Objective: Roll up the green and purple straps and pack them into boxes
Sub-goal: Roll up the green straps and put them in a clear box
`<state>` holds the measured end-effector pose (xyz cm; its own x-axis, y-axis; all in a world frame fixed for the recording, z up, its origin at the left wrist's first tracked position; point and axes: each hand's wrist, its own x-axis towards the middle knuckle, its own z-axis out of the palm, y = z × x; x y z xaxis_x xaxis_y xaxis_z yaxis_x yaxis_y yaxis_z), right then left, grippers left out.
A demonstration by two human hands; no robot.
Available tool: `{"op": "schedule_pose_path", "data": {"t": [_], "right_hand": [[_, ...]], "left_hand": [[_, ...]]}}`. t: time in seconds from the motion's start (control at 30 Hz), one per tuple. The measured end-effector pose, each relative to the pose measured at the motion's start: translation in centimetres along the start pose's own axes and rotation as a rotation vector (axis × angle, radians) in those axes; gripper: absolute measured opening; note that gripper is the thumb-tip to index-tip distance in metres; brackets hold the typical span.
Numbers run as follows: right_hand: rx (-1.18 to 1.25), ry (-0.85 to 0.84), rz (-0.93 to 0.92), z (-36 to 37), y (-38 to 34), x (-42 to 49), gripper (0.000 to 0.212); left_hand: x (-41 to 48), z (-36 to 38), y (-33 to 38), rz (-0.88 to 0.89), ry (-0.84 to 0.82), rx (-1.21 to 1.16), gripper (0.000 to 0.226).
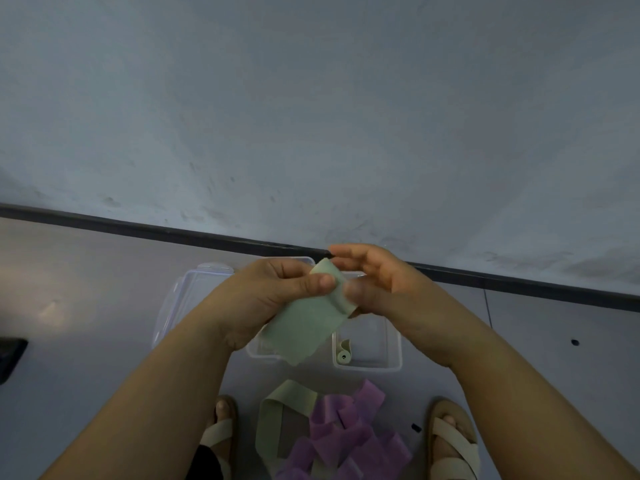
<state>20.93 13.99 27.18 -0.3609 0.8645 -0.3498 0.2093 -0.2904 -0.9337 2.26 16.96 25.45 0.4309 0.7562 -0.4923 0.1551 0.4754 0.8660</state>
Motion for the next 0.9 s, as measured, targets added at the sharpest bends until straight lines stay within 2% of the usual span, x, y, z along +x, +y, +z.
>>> {"op": "schedule_pose_path", "data": {"t": [0.13,0.23,0.33,0.5,0.73,0.9], "right_hand": [[-0.01,0.098,0.055,0.3,0.4,0.4,0.065],[0.001,0.164,0.026,0.7,0.5,0.6,0.052],[0.015,0.232,-0.02,0.7,0.6,0.9,0.039],[0.032,0.27,-0.089,0.8,0.6,1.0,0.025],[0.011,0.272,-0.138,0.6,0.9,1.1,0.024],[0.09,0.273,-0.117,0.5,0.8,1.1,0.024]], "left_hand": [[0.1,0.3,0.1,0.069,0.11,-0.007,0.032],[0.3,0.6,0.1,0.125,0.134,-0.077,0.039],[0.3,0.9,0.2,0.142,0.102,-0.141,0.036],[0.2,0.9,0.1,0.146,0.097,-0.083,0.039],[0.1,0.9,0.3,0.176,0.107,-0.037,0.033],[0.2,0.9,0.1,0.229,0.11,-0.121,0.03]]}}
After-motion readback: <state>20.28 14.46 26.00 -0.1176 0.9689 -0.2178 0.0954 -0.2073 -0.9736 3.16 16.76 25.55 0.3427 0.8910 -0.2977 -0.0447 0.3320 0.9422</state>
